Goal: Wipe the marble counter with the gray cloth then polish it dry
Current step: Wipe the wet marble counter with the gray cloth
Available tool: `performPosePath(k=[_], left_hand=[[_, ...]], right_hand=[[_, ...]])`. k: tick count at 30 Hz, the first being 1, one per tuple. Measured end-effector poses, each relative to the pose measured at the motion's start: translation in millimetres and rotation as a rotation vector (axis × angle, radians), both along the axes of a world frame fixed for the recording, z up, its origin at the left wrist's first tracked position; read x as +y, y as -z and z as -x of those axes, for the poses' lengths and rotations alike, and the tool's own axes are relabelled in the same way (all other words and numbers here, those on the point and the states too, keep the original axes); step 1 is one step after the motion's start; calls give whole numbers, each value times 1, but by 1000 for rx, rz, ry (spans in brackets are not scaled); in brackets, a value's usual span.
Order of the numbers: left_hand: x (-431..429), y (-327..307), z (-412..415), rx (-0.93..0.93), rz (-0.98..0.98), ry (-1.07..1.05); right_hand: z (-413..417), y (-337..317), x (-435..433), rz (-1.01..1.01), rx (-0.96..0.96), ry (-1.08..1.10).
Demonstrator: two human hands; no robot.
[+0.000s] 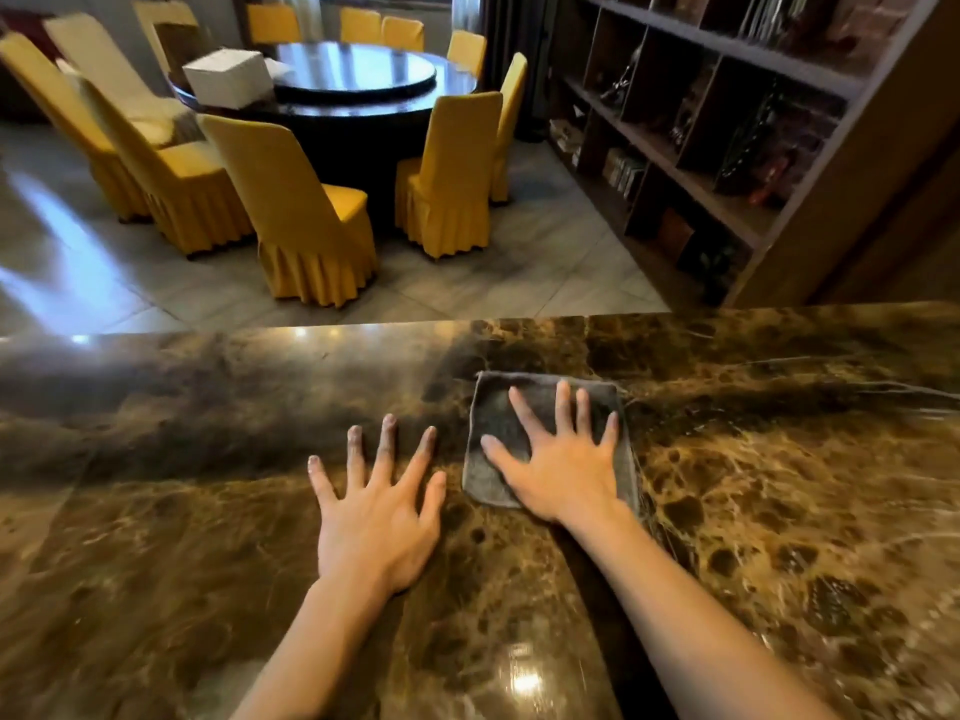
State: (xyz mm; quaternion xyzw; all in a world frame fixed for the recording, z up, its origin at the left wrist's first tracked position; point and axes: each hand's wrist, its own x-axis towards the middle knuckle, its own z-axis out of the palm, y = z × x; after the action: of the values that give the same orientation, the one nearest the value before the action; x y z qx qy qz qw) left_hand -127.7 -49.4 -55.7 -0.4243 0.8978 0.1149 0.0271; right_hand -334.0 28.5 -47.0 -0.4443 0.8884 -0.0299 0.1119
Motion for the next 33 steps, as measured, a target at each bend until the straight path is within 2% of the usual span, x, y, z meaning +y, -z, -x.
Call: performPosePath(k=[4,7,13,20,27,33], left_hand=[[3,1,4,-14,22,-36],[3,1,6,-14,31,-44],[4,0,4,-7,51,-41],[44,-1,3,-1,37,-58],[136,0,-2,10,21,-49],[180,-2,-11,15,24,-84]], right_hand=[[60,4,-90,15,4,26],[86,2,-126,20,12,37],[75,4,-98,9,24,-13],[18,9,17,-4,39,-116],[-65,5,197,27,28,-169],[-130,6,330,44,-2,-161]])
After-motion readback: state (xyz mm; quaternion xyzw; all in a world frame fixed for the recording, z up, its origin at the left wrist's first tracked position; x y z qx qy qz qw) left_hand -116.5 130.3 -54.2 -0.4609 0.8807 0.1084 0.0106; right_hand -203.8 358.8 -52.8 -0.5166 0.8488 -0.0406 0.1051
